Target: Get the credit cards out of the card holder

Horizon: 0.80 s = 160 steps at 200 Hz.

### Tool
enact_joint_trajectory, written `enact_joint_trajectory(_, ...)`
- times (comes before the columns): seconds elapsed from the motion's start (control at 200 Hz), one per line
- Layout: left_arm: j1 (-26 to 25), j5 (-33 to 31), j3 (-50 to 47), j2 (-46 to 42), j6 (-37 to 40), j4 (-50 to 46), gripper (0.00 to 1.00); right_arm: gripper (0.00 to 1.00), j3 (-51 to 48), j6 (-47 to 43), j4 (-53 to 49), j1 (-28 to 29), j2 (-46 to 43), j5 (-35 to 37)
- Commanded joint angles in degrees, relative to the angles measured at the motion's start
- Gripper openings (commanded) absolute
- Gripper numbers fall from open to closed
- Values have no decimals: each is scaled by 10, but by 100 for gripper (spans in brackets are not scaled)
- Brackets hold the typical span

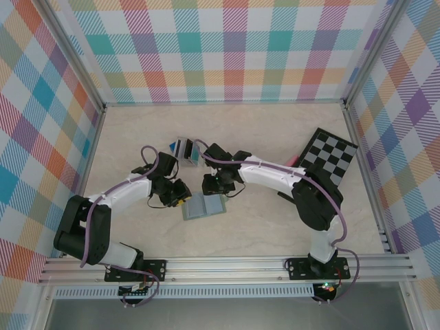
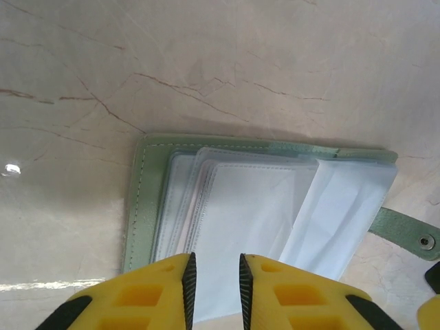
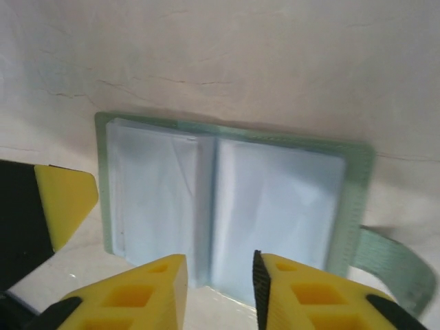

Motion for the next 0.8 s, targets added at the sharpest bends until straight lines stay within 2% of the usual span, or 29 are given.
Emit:
enact_joint_trajectory(0.0,-3,18,-10,2,-8,6,22,30,11,4,9,3,36,-45)
enact_joint_trajectory(0.16,-3,30,-11,21,-7,8,19,30,28,7,-23,3,60,-27)
enact_joint_trajectory(0.375,-3,32,-14,40,-7,12,23,30,41,16,-60,3,84,3)
enact_joint_trajectory(0.63,-3,29,-17,58,-8,13,28,30,43,18,-67,3,98,2)
enact_joint_trajectory(0.795,-3,53,-19,63,-9,33,26,30,44,18,-68,3,103,0)
